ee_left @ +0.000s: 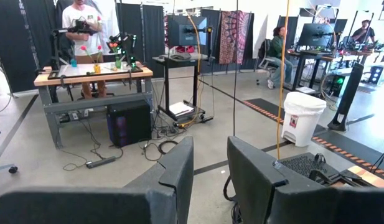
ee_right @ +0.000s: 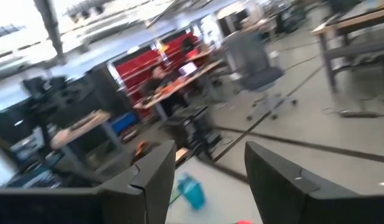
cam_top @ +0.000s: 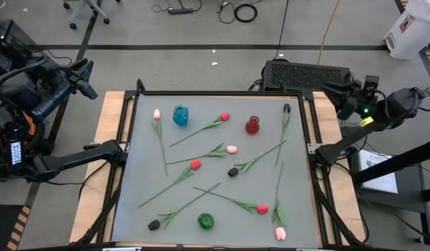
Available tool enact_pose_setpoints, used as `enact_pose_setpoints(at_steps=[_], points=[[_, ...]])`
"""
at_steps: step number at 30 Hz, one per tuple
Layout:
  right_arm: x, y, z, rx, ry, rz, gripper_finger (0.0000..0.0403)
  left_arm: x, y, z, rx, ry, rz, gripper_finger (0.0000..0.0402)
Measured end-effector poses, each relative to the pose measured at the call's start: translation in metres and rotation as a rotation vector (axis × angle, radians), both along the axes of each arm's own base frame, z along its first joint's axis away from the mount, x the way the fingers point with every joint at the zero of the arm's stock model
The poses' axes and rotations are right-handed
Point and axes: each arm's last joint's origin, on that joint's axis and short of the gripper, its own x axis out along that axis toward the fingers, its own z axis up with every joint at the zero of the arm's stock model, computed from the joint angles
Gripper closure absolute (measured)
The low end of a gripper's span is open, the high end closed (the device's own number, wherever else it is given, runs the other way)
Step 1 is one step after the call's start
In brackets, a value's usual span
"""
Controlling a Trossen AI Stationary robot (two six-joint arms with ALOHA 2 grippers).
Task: Sort flowers into vase by color
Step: Put the top black tulip into the red vase
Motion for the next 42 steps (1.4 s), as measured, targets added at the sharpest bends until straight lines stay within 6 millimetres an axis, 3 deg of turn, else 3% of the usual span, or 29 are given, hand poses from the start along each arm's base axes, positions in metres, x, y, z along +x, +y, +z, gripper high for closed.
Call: enact_pose_setpoints(at_steps=[10, 19, 23, 32, 42], points=[[0.036, 0.025, -0.002, -0.035, 0.112, 0.224, 0.0218, 0.000, 0.000, 0.000, 0.000, 0.000, 0.000, 0.0297], [0.063, 0.043, -0.016, -0.202, 0.354, 0.382, 0.0218, 0.000, 0.000, 0.000, 0.000, 0.000, 0.000, 0.0297], [0.067, 0.045, -0.029, -0.228, 0.492, 0.379, 0.0218, 0.000, 0.000, 0.000, 0.000, 0.000, 0.000, 0.0297], [0.069, 0.042, -0.054, -0.048, 0.732, 0.293, 0.0218, 0.000, 0.000, 0.000, 0.000, 0.000, 0.000, 0.0297], [0.096, 0.038, -0.064, 0.103, 0.810, 0.165, 0.0218, 0.000, 0.000, 0.000, 0.000, 0.000, 0.000, 0.0297]])
